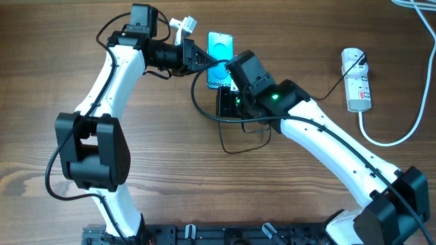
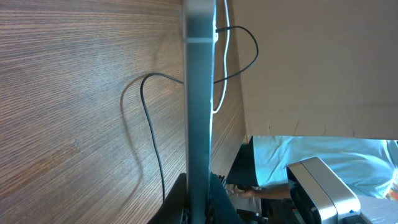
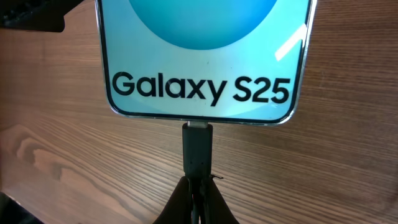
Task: Plug charger to phone and switch on socket
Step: 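Open the right gripper to release the inserted plug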
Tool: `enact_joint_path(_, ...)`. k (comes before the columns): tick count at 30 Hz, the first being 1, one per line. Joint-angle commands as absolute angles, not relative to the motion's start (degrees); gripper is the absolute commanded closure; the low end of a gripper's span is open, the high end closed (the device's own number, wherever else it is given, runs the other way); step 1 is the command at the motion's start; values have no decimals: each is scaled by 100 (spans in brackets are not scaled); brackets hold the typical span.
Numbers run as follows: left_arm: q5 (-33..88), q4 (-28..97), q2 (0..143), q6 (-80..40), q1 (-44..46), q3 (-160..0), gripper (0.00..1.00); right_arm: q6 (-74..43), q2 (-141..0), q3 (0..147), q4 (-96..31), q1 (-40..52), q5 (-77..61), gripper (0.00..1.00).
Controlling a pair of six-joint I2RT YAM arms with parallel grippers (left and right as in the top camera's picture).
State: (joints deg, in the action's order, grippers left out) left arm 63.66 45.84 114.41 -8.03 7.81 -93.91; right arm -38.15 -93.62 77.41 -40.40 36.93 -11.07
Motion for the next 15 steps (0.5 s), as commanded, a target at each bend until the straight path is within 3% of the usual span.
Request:
enact_joint_path(1,6510,4609,11220,-814,773,-9417,96,-3948,-9312,7874,-3942,3667,-862,96)
enact_joint_path(15,6921,4757,11220,-808,773,-9417,96,-3542,-9312,7874,-3457,3511,-860,95)
